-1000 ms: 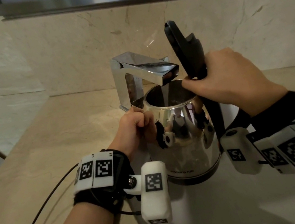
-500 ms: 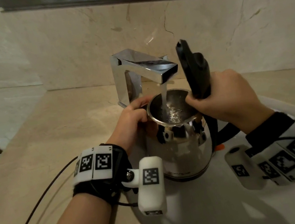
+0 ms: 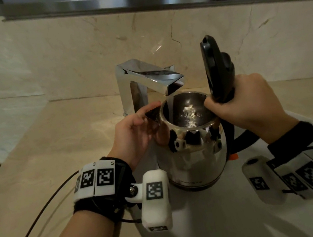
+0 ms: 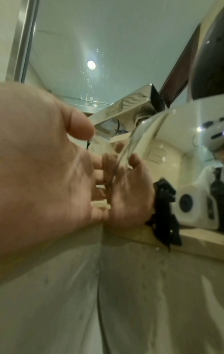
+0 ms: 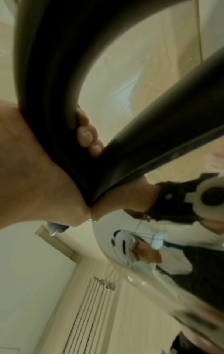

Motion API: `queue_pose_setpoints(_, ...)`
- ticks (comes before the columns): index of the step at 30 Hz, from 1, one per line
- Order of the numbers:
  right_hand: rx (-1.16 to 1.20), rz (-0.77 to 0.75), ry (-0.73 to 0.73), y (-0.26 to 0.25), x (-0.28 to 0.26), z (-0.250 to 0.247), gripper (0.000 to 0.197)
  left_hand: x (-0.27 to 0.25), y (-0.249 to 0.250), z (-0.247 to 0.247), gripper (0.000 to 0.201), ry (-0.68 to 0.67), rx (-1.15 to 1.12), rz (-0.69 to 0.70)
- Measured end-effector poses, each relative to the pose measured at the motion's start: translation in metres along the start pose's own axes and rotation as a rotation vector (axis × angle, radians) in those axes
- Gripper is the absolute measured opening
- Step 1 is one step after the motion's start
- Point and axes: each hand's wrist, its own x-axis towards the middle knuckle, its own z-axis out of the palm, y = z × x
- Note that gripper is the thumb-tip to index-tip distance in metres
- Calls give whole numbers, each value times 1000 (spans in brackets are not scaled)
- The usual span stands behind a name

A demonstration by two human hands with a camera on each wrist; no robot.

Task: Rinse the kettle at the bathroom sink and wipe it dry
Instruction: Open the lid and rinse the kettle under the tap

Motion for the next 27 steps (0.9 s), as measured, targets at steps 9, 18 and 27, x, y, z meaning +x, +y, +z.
queue_pose_setpoints(9,-50,-45,73,-3,2,-12,40,1,-3,-5,56,25,256,-468)
queue_pose_setpoints(18,-46,-70,54,-8,2,-11,40,-6,-2,5,58,-46,309,-588)
queue_pose_setpoints(27,23,-31,43,-13,1,-12,36,-7,1,7,65,85,255,-639)
